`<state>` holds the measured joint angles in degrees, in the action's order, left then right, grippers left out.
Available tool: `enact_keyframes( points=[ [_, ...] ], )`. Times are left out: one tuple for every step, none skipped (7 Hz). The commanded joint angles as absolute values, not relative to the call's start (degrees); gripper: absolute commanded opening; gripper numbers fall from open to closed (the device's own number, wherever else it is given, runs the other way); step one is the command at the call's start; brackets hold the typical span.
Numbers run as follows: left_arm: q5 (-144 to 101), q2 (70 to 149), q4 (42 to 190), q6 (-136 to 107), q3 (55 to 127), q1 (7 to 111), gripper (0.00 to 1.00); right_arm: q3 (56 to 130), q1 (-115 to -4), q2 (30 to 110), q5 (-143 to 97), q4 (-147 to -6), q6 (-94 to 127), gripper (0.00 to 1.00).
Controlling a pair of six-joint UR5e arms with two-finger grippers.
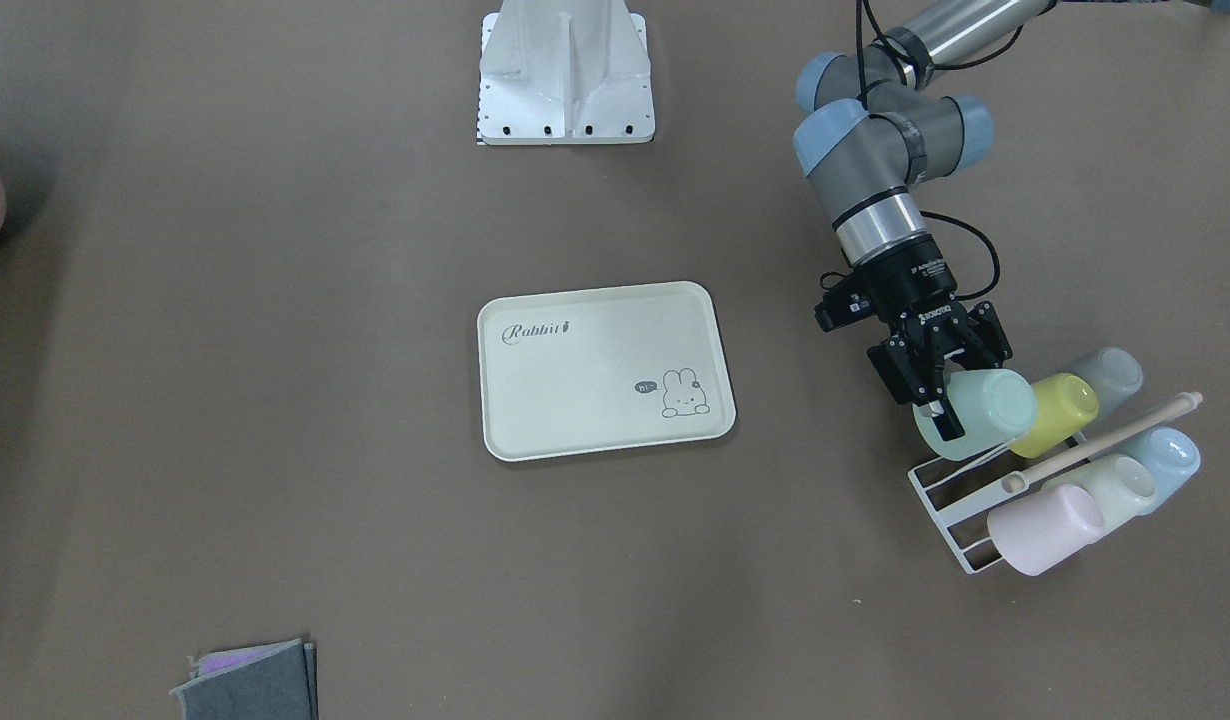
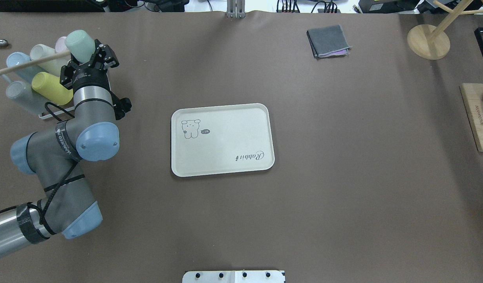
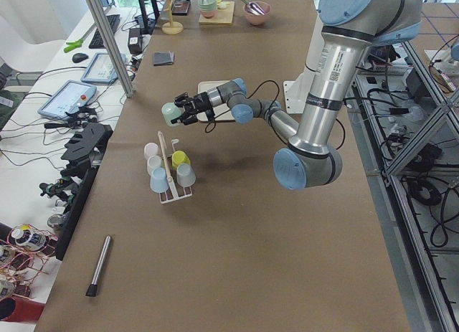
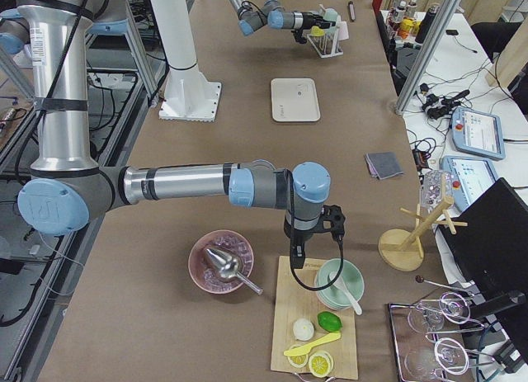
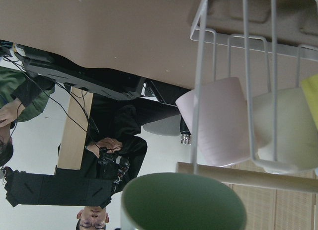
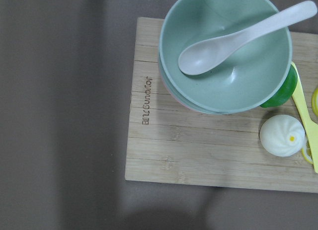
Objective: Pick up and place green cup on tray
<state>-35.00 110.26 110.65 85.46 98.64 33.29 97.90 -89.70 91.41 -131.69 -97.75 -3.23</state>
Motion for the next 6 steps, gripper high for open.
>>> enact_keyframes(
  points=[
    [-41.96, 110.48, 118.61, 82.91, 100.2, 33.84, 0.37, 98.17, -89.65, 91.58, -131.83, -97.47, -3.08, 1.0],
    [-47.49, 110.57, 124.92, 82.01, 99.93, 34.36, 0.32, 98.43, -89.65, 91.58, -132.27, -97.38, -2.99, 1.0],
    [-55.29, 110.83, 131.85, 81.04, 99.93, 34.45, 0.32, 98.44, -89.65, 91.58, -132.45, -97.38, -2.9, 1.0],
    [-61.03, 110.92, 133.14, 73.47, 100.28, 34.89, 0.32, 98.44, -89.65, 91.58, -132.19, -97.38, -2.9, 1.0],
    [-66.04, 111.09, 133.68, 63.82, 100.89, 34.89, 0.29, 98.35, -89.65, 92.02, -132.1, -97.38, -2.81, 1.0],
    [-70.79, 111.35, 137.77, 57.46, 100.99, 34.81, 0.29, 98.26, -89.65, 92.11, -131.84, -97.38, -2.99, 1.0]
  ],
)
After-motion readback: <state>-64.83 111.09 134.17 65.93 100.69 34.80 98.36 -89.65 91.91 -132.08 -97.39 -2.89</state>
